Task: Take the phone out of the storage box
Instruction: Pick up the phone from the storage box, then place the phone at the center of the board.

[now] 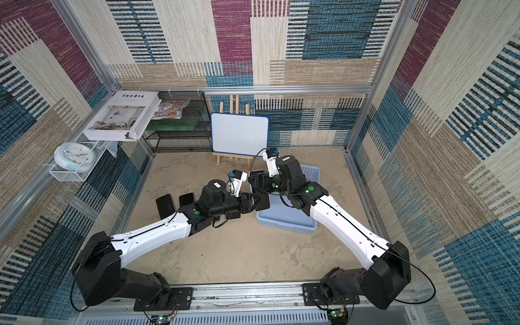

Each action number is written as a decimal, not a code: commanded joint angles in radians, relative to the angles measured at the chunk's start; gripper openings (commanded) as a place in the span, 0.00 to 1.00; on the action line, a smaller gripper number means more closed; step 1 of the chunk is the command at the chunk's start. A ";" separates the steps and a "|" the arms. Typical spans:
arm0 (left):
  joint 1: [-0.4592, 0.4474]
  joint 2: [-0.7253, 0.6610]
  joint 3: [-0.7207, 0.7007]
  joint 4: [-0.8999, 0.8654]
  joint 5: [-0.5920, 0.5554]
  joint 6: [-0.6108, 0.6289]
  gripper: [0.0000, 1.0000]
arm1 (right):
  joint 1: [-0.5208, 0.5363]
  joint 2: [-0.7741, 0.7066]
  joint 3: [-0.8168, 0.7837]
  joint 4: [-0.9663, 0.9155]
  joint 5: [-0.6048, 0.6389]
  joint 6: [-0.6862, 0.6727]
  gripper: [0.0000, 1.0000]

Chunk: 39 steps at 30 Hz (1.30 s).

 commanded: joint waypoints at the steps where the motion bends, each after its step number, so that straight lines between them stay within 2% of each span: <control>1: -0.002 0.015 0.013 0.056 0.006 -0.030 0.36 | 0.006 -0.012 -0.003 0.020 0.061 -0.001 0.59; 4: -0.003 0.022 0.023 0.047 -0.003 -0.041 0.14 | 0.007 -0.011 -0.012 0.023 0.083 -0.013 0.85; 5: -0.004 0.021 0.023 0.040 -0.009 -0.040 0.06 | 0.007 -0.012 -0.021 0.030 0.098 -0.012 0.99; 6: -0.004 0.019 0.023 0.031 -0.020 -0.040 0.00 | 0.006 -0.016 -0.037 0.046 0.111 -0.005 0.99; 8: -0.002 0.001 0.024 -0.017 -0.065 -0.033 0.00 | 0.005 -0.034 -0.088 0.095 0.161 0.017 0.99; 12: 0.026 -0.064 0.003 -0.110 -0.151 -0.020 0.00 | -0.046 -0.065 -0.143 0.110 0.177 0.040 1.00; 15: 0.101 -0.124 -0.034 -0.149 -0.144 -0.023 0.00 | -0.103 -0.085 -0.188 0.114 0.148 0.041 1.00; 20: 0.305 -0.142 -0.041 -0.221 -0.045 -0.021 0.00 | -0.160 -0.088 -0.269 0.124 0.094 0.023 0.99; 26: 0.514 0.000 0.071 -0.286 0.102 0.076 0.00 | -0.174 -0.052 -0.328 0.130 0.069 -0.011 0.99; 29: 0.594 0.098 0.133 -0.287 0.176 0.077 0.00 | -0.190 -0.036 -0.347 0.138 0.050 -0.027 0.99; 33: 0.695 0.255 0.240 -0.308 0.328 0.057 0.00 | -0.215 -0.028 -0.358 0.138 0.025 -0.049 0.99; 39: 0.765 0.452 0.473 -0.581 0.306 0.186 0.00 | -0.263 -0.058 -0.398 0.150 -0.002 -0.067 1.00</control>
